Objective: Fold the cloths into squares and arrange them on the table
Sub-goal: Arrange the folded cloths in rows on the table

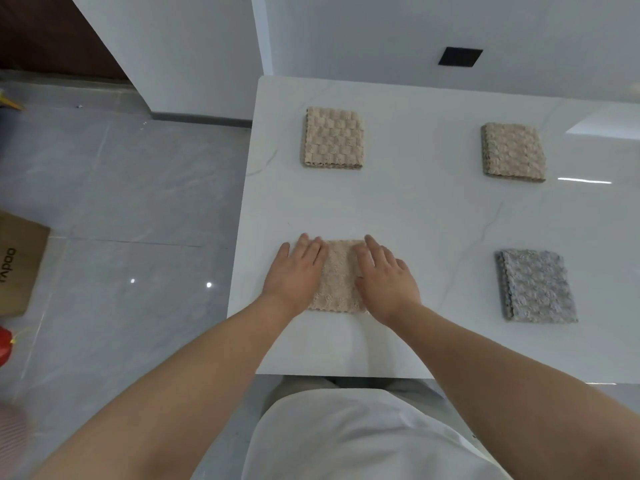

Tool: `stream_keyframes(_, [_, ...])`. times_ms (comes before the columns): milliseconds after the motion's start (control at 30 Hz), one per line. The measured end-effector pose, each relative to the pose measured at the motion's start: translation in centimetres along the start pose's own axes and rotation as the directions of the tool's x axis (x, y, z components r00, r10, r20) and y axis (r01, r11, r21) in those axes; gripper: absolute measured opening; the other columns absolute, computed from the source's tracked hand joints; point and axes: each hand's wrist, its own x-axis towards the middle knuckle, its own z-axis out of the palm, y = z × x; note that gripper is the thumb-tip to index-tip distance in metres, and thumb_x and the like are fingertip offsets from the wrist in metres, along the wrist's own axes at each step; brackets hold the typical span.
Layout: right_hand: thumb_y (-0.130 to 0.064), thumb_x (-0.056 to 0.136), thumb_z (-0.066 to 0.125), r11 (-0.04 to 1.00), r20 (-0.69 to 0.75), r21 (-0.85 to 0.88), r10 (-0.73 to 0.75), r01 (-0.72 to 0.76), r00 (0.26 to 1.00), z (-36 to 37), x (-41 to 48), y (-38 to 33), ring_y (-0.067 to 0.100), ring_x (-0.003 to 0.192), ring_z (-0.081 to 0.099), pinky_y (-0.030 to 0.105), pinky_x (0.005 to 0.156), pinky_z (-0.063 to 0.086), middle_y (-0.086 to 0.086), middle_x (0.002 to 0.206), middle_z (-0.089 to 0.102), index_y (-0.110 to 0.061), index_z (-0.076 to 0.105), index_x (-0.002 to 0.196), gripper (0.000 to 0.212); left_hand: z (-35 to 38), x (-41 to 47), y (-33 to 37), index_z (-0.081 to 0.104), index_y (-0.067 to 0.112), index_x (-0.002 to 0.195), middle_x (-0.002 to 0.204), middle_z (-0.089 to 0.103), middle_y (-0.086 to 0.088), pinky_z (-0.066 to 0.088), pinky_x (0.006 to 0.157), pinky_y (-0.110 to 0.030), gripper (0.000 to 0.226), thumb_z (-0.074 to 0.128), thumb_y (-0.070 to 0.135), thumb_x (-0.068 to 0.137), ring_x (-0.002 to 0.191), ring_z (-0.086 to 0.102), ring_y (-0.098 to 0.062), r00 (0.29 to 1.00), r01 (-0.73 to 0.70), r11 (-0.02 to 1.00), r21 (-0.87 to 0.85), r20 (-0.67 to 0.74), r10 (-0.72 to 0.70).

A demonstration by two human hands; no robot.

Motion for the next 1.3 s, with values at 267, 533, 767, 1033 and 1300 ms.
stream_keyframes(267, [-0.061, 0.101, 0.025, 0.955, 0.417, -0.215, -0.101, 0.206, 0.903, -1.2, 1.9, 2.0, 0.021, 0.152, -0.02, 0.051, 0.123, -0.007, 0.0, 0.165, -0.021, -0.015, -0.015, 0.158, 0.083, -0.7, 1.3, -0.7, -0.009, 0.005, 0.159, 0.169, -0.008, -0.012, 0.0, 0.126, -0.045, 0.08, 0.021, 0.054, 0.103, 0.156, -0.008, -0.027, 0.97, -0.053, 0.998, -0.029, 0.237, 0.059])
stream_keyframes(533, [-0.06, 0.1, 0.033, 0.902, 0.336, -0.316, -0.182, 0.292, 0.924, -0.7, 1.5, 1.9, 0.025, 0.154, -0.013, 0.047, 0.124, -0.005, 0.01, 0.167, -0.01, -0.006, -0.01, 0.157, 0.089, 0.0, 1.6, -2.0, -0.017, 0.005, 0.157, 0.168, -0.014, -0.013, -0.002, 0.126, -0.046, 0.11, 0.031, 0.079, 0.091, 0.156, -0.011, -0.028, 0.957, -0.165, 0.983, 0.076, 0.255, 0.141])
stream_keyframes(767, [-0.068, 0.092, 0.041, 0.96, 0.378, -0.178, -0.137, 0.217, 0.916, -1.7, 1.4, 1.8, 0.021, 0.154, -0.011, 0.047, 0.125, 0.0, 0.006, 0.167, -0.012, -0.012, -0.008, 0.159, 0.1, -1.1, 2.8, -2.6, 0.027, 0.003, 0.154, 0.159, 0.031, -0.015, 0.022, 0.121, -0.041, 0.115, 0.044, 0.087, 0.077, 0.147, 0.029, -0.03, 0.963, -0.202, 0.978, -0.048, 0.173, 0.208])
stream_keyframes(1033, [-0.043, 0.104, 0.036, 0.994, 0.053, 0.104, -0.026, 0.021, 0.998, -7.8, 11.7, 4.0, 0.025, 0.144, 0.035, 0.041, 0.114, 0.033, 0.005, 0.157, 0.039, -0.014, 0.043, 0.149, 0.054, -8.4, 13.6, -7.7, 0.062, 0.009, 0.127, 0.126, 0.064, -0.011, 0.05, 0.094, -0.039, 0.043, 0.047, 0.041, 0.103, 0.113, 0.061, -0.03, 0.934, 0.226, 0.723, -0.652, -0.066, -0.352])
stream_keyframes(1300, [-0.028, 0.102, 0.039, 0.964, -0.049, 0.266, 0.034, -0.02, 0.998, -10.2, 24.0, 6.3, 0.029, 0.127, 0.048, 0.045, 0.1, 0.045, 0.005, 0.134, 0.054, -0.011, 0.051, 0.133, 0.037, -11.6, 26.0, -11.9, 0.074, 0.013, 0.097, 0.103, 0.074, -0.003, 0.041, 0.069, -0.024, 0.024, 0.055, 0.027, 0.1, 0.099, 0.068, -0.022, 0.706, 0.495, 0.422, -0.759, 0.069, -0.705])
